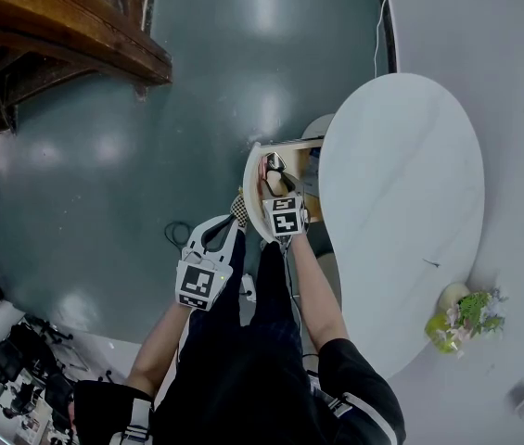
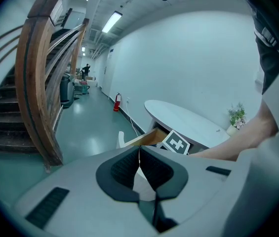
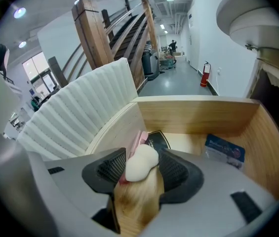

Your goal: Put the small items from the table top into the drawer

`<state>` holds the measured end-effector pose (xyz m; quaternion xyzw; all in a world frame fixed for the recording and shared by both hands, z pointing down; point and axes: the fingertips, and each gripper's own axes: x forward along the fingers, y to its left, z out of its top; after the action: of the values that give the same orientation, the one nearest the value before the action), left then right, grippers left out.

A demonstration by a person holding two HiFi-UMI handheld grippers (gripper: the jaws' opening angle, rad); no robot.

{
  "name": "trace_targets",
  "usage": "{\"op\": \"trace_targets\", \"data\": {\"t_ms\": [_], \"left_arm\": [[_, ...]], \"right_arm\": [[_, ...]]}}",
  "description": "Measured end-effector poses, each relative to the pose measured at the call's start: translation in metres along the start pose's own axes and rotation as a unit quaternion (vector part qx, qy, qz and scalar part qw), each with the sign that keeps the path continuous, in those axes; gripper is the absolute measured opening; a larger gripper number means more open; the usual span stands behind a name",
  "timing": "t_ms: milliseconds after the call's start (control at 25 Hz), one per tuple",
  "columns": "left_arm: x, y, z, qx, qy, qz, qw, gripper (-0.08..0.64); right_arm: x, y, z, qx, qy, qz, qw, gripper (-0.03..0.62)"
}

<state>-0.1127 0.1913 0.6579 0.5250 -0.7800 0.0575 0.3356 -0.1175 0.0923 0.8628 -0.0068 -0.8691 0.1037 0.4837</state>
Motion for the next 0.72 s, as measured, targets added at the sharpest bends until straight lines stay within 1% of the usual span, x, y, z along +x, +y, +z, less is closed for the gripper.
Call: {"op": "trace_targets", "data": {"t_ms": [520,720], "left_arm": [[-0.002,-0.002,0.000,0.003,-0.002,0.001,1.0000,0.021],[-0.004,-0.006,0.006,0.008,-0.005,-0.001,1.0000,0.021]], "right_arm": [[-0.004,-0.001,0.000,0.006,-0.002,0.000,1.000,0.209],[-0.013,-0.005,0.005,0.003,-0.007,-0.010,1.000,0.207]]}}
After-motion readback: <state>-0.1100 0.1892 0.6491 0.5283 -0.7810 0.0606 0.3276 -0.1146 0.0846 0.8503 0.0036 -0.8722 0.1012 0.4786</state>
